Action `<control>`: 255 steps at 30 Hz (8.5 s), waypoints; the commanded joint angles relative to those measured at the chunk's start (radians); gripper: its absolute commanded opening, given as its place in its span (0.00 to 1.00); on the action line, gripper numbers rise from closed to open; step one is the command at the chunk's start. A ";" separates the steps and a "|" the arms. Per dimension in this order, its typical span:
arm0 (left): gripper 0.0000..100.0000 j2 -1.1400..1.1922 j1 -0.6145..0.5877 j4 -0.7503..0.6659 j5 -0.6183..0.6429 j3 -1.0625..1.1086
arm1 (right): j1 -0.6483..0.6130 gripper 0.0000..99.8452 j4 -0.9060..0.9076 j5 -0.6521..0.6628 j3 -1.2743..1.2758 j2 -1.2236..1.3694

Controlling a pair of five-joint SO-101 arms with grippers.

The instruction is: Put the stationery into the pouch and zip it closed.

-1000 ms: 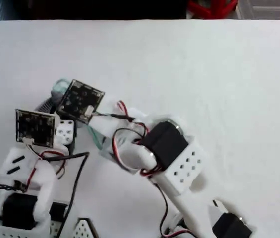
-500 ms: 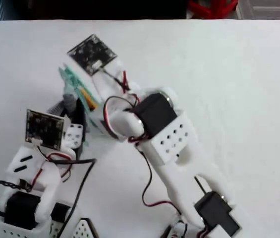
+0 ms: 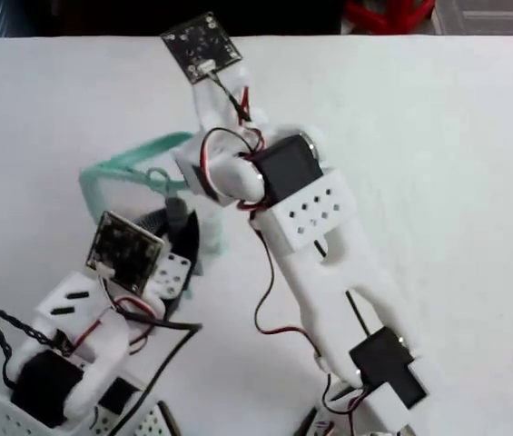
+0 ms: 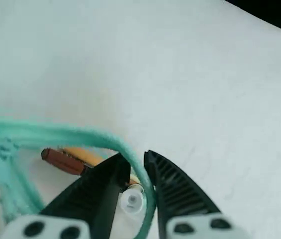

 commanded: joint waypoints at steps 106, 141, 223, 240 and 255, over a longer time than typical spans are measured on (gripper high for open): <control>0.02 0.007 -0.352 -0.216 0.008 0.081 | -0.202 0.02 -0.410 0.572 0.838 -0.591; 0.02 -0.059 -0.325 -0.032 0.023 0.049 | -0.206 0.02 -1.230 0.368 1.292 -0.664; 0.02 -0.240 0.254 -0.049 -0.325 0.457 | -0.423 0.02 -0.938 0.318 0.598 -0.671; 0.02 -0.236 0.447 0.077 -0.351 0.365 | -0.343 0.02 -0.759 0.239 0.408 -0.587; 0.03 -0.240 0.441 0.123 -0.368 0.390 | -0.363 0.02 -0.481 0.210 -0.089 -0.340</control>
